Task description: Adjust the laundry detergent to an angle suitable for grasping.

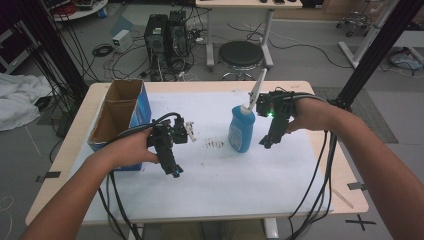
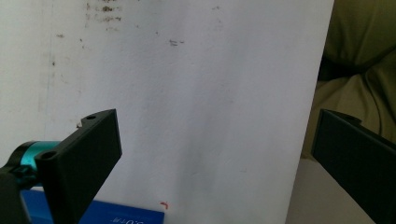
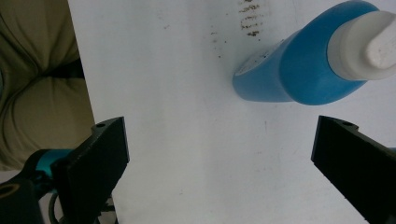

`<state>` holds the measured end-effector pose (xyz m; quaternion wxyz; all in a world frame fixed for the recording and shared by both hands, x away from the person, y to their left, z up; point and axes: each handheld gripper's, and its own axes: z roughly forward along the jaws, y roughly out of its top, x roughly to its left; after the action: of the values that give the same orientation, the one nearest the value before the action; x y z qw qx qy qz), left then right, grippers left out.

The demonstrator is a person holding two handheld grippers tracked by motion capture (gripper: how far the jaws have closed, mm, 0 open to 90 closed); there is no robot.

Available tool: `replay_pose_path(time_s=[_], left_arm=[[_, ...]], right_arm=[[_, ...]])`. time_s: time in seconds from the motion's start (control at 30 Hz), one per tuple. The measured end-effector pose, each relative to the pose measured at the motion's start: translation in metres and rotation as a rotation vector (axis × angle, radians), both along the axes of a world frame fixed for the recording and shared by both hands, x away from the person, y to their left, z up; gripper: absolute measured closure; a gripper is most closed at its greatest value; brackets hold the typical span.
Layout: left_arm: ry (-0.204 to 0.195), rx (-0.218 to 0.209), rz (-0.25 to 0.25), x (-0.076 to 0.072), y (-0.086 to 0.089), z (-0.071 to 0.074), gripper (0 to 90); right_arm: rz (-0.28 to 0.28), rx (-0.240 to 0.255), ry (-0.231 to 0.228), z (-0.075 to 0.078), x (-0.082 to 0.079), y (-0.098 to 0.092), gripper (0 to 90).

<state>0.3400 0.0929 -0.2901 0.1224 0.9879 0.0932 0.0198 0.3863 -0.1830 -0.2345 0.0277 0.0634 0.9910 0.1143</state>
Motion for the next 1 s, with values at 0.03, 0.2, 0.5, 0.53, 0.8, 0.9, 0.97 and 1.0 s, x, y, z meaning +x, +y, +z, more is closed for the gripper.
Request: replay_pose_path(time_s=[0.03, 0.2, 0.5, 0.53, 0.8, 0.9, 0.97, 1.0], left_arm=[[0.000, -0.002, 0.001, 0.0005, 0.0003, 0.0000, 1.7], [0.004, -0.004, 0.006, 0.0018, 0.0007, -0.0003, 1.7], [-0.003, -0.004, 0.011, -0.0005, 0.0017, -0.0018, 1.7], [-0.005, -0.003, 0.009, -0.0010, 0.0018, -0.0019, 1.7], [-0.004, -0.007, 0.013, -0.0038, 0.0013, -0.0010, 1.7], [-0.007, -0.007, 0.013, -0.0034, 0.0012, -0.0009, 1.7], [-0.010, -0.008, 0.014, -0.0037, 0.0010, -0.0018, 1.7], [-0.010, -0.008, 0.014, -0.0037, 0.0010, -0.0018, 1.7]], right_arm=[[0.001, 0.000, 0.000, 0.0001, 0.0002, -0.0002, 3.1], [0.001, 0.001, 0.004, -0.0002, 0.0005, -0.0004, 3.1], [-0.002, -0.010, -0.008, 0.0002, -0.0016, -0.0009, 3.1], [-0.004, -0.010, -0.008, 0.0005, -0.0027, -0.0010, 3.1], [-0.001, -0.008, -0.010, 0.0025, -0.0068, -0.0040, 3.1], [-0.006, -0.010, -0.012, 0.0031, -0.0069, -0.0056, 3.1], [-0.006, -0.016, -0.021, 0.0027, -0.0077, -0.0060, 3.1], [-0.007, -0.017, -0.025, 0.0025, -0.0084, -0.0060, 3.1]])
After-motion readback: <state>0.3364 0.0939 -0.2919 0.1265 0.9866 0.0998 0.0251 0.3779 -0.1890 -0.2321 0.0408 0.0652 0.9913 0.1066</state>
